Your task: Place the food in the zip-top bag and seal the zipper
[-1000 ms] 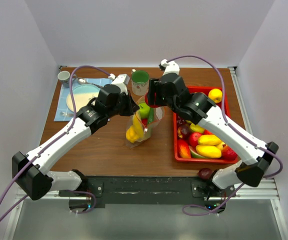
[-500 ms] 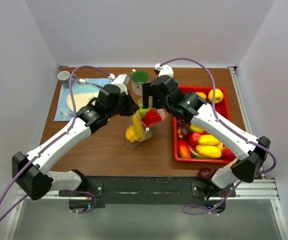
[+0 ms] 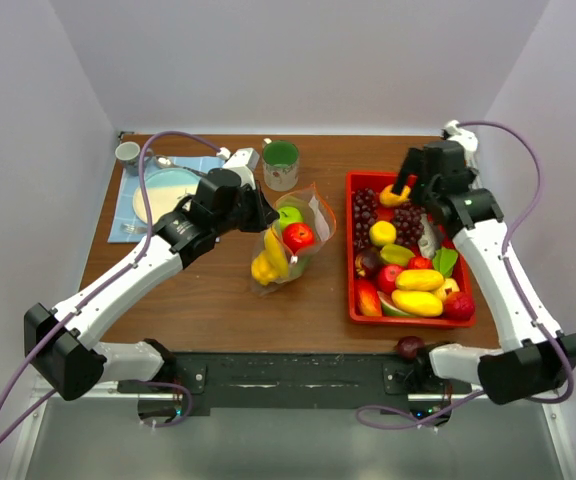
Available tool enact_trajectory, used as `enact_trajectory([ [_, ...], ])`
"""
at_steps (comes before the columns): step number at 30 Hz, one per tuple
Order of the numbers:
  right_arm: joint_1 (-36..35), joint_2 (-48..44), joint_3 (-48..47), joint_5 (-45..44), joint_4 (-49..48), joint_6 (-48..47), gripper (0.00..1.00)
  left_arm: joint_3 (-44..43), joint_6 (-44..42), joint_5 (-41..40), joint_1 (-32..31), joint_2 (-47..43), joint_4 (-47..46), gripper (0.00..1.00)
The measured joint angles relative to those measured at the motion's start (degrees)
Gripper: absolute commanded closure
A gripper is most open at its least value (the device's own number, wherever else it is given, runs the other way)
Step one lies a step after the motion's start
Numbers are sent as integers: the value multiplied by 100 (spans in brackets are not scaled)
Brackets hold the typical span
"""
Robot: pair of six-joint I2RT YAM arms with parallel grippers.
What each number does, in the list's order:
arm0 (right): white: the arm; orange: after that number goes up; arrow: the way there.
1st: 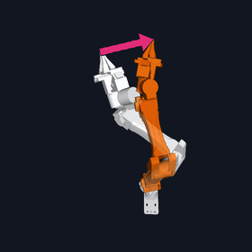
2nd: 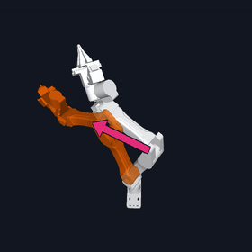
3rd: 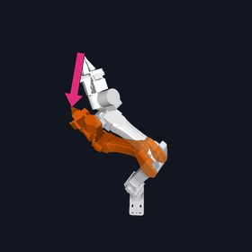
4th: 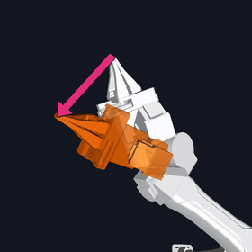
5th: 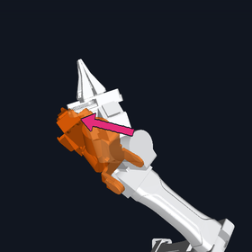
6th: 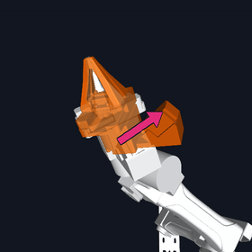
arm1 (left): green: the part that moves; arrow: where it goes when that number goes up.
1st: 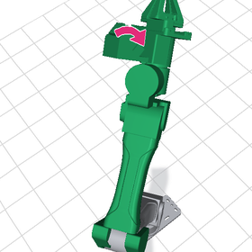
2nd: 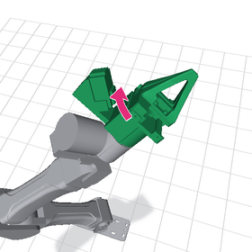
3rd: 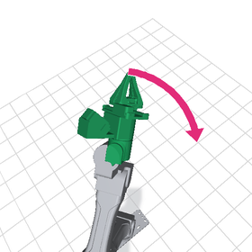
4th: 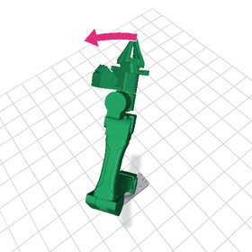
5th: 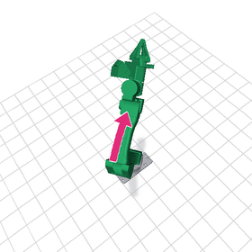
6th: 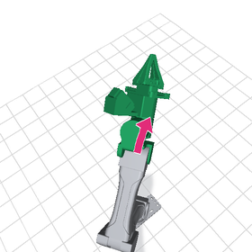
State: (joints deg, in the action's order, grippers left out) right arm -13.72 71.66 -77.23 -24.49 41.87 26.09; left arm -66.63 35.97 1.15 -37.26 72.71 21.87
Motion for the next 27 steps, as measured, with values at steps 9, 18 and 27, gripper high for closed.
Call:
enact_trajectory([
  [9, 1368, 1327, 306, 1250, -739, 83, 23, 0, 0, 17, 0, -13, 7, 100],
  [18, 70, 946, 1047, 1259, -870, 13, 37, 0, 0, 20, 0, -33, 9, 100],
  [27, -452, 205, 2074, 1211, -566, -205, 35, 2, 2, 20, 0, -96, 22, 100],
])
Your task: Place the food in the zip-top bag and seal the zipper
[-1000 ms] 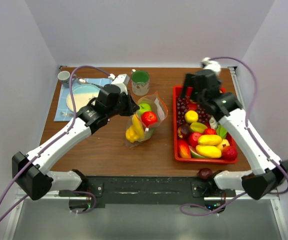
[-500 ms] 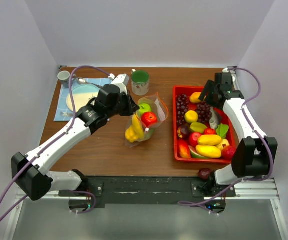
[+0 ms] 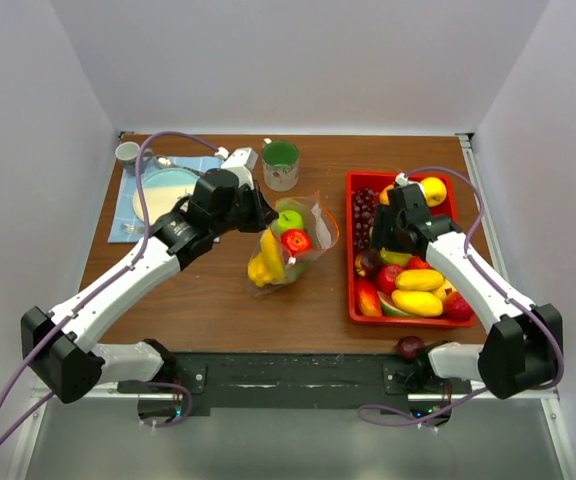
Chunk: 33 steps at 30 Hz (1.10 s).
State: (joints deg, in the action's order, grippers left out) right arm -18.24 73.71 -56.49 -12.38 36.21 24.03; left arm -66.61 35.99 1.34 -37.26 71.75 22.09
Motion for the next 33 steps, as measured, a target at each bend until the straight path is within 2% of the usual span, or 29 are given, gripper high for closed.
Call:
enact_trajectory([
  [7, -2, -37, 151, -472, 101, -4, 35, 46, 0, 2, 0, -2, -20, 100],
  [11, 76, 337, -17, -688, 173, -2, 35, 72, 2, -2, 0, -33, -17, 100],
  [14, 133, 625, -66, -769, 170, 0, 31, 85, 2, -4, 0, -68, -9, 100],
  [18, 170, 903, -127, -844, 208, 11, 18, 87, 0, -4, 0, -76, -4, 100],
  [19, 170, 951, -153, -876, 210, 15, 17, 87, 0, -4, 0, -76, -4, 100],
  [27, 177, 1075, -319, -911, 201, 11, 20, 90, 0, -2, 0, -87, -4, 100],
  [33, 199, 1187, -1021, -866, 184, 15, 22, 90, 0, -4, 0, -87, -4, 100],
])
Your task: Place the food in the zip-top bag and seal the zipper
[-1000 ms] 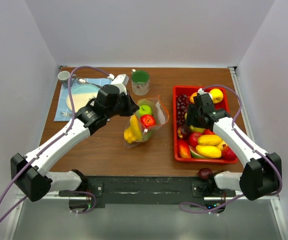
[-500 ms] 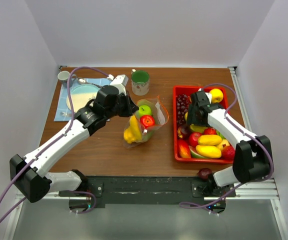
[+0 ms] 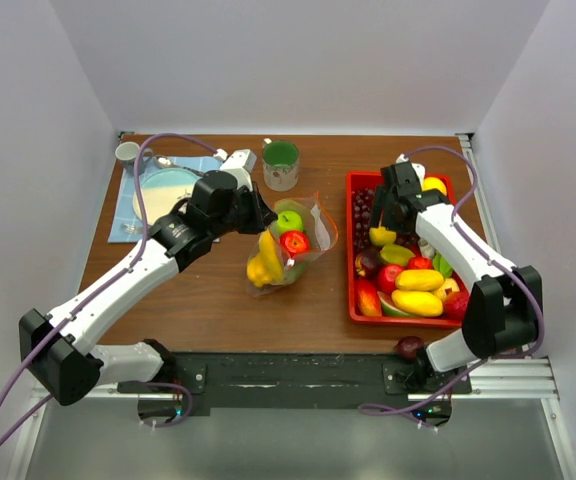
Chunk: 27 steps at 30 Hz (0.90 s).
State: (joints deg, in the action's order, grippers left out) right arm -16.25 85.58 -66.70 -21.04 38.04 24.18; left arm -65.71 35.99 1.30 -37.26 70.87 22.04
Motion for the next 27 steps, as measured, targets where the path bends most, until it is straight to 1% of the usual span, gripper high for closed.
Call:
enact_trajectory([
  [4, 26, 238, -184, 144, -136, 31, 23, 0, 0, 0, 0, -4, 4, 100],
  [11, 35, 874, -186, 326, -299, 59, 25, 0, -2, -4, 0, -20, 26, 100],
  [23, 341, 1167, -186, 481, -555, 66, 25, 0, -2, -11, 0, -20, 28, 100],
  [27, 356, 1259, -186, 584, -688, 66, 23, 0, -2, -15, 0, -20, 28, 100],
])
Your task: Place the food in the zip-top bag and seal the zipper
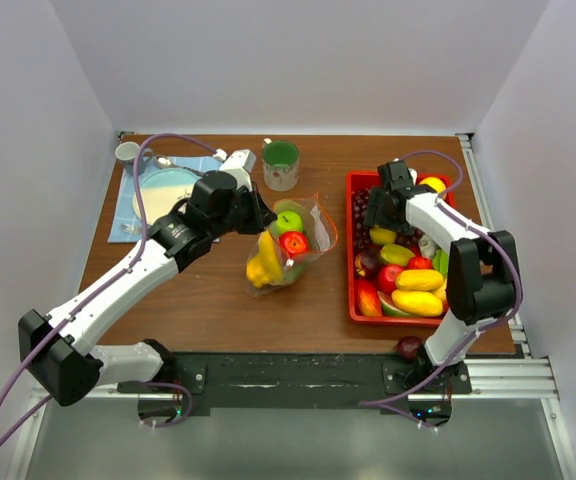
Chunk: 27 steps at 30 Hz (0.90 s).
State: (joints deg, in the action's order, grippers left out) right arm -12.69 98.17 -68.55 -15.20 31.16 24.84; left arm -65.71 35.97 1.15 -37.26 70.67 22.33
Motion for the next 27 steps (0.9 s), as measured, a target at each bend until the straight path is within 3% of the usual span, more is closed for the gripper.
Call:
enact_trajectory([
  [13, 2, 197, 24, 17, -136, -15, 18, 0, 2, -4, 0, 0, 0, 100],
  [17, 2, 271, 33, 24, -162, -24, 20, 0, 0, -4, 0, 0, 0, 100],
  [20, 0, 295, 39, 31, -164, -42, 38, 0, 0, -4, 0, 0, 0, 100],
  [21, 2, 293, 42, 33, -164, -39, 48, 0, 2, -4, 0, 0, 0, 100],
  [24, 2, 243, 61, 39, -140, -48, 63, 0, 0, -4, 0, 0, 0, 100],
  [27, 2, 101, 72, 37, -35, -50, 68, 0, 0, -4, 0, 0, 0, 100],
])
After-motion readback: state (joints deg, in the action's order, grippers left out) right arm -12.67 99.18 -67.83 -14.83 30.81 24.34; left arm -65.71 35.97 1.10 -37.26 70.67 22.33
